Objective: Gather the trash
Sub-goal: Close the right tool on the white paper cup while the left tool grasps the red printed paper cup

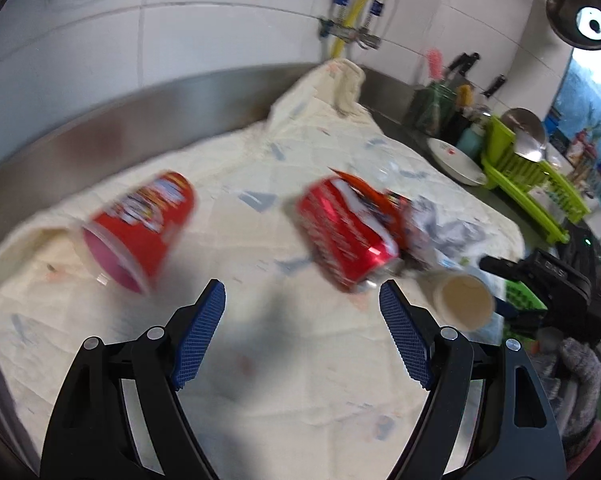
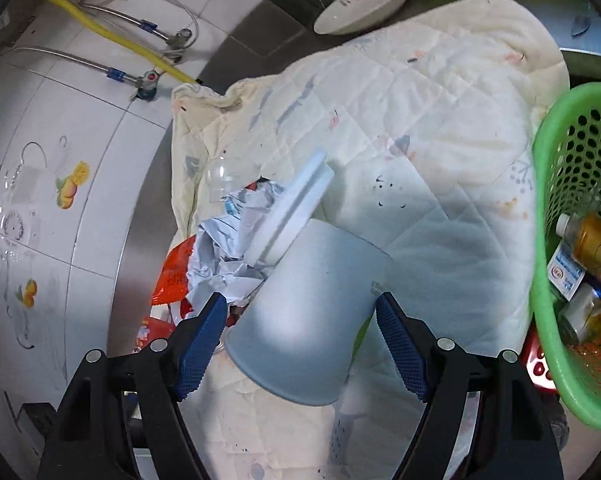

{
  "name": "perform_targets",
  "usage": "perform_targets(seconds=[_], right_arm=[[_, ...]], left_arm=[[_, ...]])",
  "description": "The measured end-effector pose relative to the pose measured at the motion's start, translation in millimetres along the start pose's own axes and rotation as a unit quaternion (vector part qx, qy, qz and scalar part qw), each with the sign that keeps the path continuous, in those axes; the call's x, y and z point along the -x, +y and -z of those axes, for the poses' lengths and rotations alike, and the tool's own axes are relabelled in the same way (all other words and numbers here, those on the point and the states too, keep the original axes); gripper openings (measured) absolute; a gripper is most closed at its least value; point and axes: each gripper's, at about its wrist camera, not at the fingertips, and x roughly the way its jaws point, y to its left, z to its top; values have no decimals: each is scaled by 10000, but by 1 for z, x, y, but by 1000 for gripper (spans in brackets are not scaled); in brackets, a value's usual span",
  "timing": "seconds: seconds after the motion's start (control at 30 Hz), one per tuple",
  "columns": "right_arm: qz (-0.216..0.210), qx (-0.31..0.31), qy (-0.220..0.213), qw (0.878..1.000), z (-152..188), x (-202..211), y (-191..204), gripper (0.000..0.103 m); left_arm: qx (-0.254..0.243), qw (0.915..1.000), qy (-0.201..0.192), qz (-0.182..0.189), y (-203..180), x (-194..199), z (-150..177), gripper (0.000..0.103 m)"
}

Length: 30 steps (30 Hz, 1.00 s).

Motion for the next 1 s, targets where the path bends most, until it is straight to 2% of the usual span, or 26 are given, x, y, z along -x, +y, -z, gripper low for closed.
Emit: perform_targets(seconds=[0.13, 0.23, 0.37, 0.63, 0.7, 0.93, 1.0], right_arm=[[-137, -328, 210, 9991, -3, -12, -7, 74], [-300, -580, 374, 9972, -3, -21, -12, 74], [-298, -563, 381, 9972, -5, -23, -10, 73], [-343, -566, 461, 9967, -7, -23, -12, 69], [-363, -524, 468, 9969, -6, -21, -13, 68], [-372, -141, 513, 9979, -1, -17, -4, 66], [-345, -35, 515, 9981, 1, -15, -1, 66]], left_arm=[[-28, 9992, -6, -411, 27, -3, -21, 79], [39, 9984, 90, -558, 47, -10, -36, 81], [16, 9966, 274, -776, 70, -27, -53, 81], [-125, 9940, 638, -878, 93, -53, -66, 83], [-141, 9940, 727, -802, 96, -59, -67, 83], [-665, 9874, 1132, -888, 90, -79, -66, 83], [-676, 9855, 1261, -916, 92, -86, -66, 83]])
